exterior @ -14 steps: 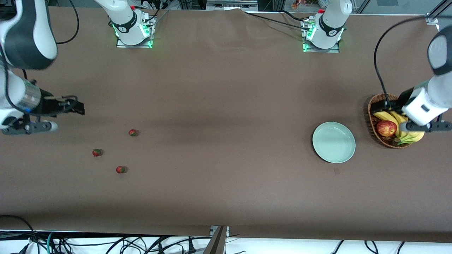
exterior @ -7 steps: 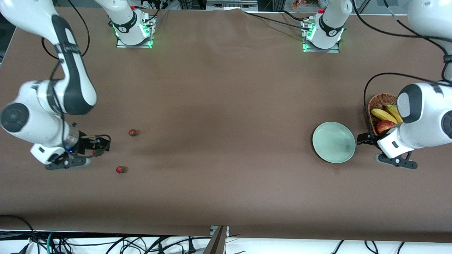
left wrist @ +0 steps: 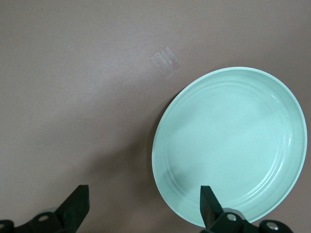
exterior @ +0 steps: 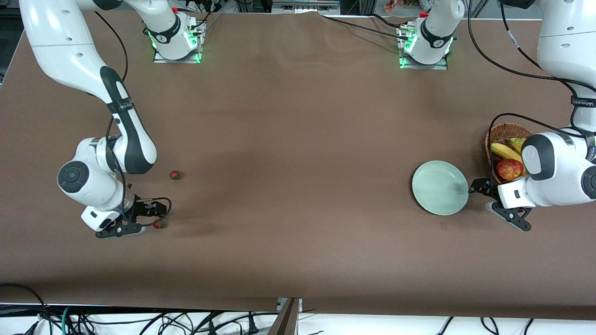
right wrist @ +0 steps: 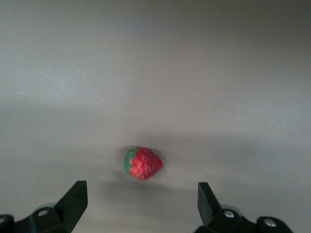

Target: Collect all strawberries into plate

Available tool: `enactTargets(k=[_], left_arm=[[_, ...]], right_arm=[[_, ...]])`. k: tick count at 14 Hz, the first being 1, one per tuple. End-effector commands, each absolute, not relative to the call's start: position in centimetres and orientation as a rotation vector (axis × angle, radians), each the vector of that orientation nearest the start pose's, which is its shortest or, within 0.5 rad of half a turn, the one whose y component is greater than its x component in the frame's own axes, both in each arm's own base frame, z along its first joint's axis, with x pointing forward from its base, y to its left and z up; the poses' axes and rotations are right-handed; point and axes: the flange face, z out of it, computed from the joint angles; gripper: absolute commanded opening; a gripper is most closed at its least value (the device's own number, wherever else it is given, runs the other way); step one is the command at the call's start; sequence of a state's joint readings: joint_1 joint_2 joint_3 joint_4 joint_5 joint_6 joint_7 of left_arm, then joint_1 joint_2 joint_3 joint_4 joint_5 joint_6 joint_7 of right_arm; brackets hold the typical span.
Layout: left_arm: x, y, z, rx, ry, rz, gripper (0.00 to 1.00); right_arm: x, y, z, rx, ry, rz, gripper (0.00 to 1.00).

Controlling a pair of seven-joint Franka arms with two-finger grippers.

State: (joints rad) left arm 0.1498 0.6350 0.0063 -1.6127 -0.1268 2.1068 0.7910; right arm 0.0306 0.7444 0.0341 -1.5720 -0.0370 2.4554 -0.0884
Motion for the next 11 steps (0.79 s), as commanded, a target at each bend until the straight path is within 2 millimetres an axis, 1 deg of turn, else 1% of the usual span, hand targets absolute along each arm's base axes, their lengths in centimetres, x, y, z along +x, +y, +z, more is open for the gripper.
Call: enactTargets(k=[1,2,3,4,5,6,7,8,9,10,11], left_arm=[[67.5,8.4,21.4,-3.191,0.982,0.160,0.94],[67.7,8.1,20.5,-3.182,0.980,0.135,0.93],[68.1,8.1,21.1,-3.163,0.987,0.101,0.85],[68.9,8.2,22.2,-3.148,0.993,0.069,0.63],[68.9,8.2,22.0,-3.149,0.993,0.071,0.53],[68.9,8.3,22.0,-3.149,0.990,0.070,0.53],[69.2,8.2,22.6,-3.142,0.994,0.054,0.50],[69.3,8.1,22.8,-3.141,0.996,0.051,0.48],[69.4,8.2,23.2,-3.139,0.989,0.041,0.32],[69.7,8.2,24.1,-3.136,0.985,0.020,0.34],[69.8,7.9,25.8,-3.134,0.986,0.010,0.52]], right_arm=[[71.9,4.3,20.4,-3.125,-0.266,-0.247,1.00],[71.9,4.2,20.2,-3.126,-0.265,-0.244,1.00],[71.9,4.3,20.0,-3.125,-0.266,-0.242,1.00],[72.0,4.3,19.9,-3.125,-0.266,-0.244,1.00],[71.9,4.4,19.5,-3.125,-0.268,-0.237,1.00],[72.0,4.4,19.4,-3.125,-0.267,-0.252,0.97],[72.0,4.3,19.1,-3.125,-0.269,-0.261,0.88],[72.0,4.3,18.9,-3.125,-0.278,-0.264,0.74],[72.0,4.4,18.8,-3.125,-0.284,-0.262,0.61],[71.9,4.3,18.5,-3.126,-0.287,-0.254,0.51],[71.9,4.3,18.4,-3.126,-0.287,-0.254,0.45]])
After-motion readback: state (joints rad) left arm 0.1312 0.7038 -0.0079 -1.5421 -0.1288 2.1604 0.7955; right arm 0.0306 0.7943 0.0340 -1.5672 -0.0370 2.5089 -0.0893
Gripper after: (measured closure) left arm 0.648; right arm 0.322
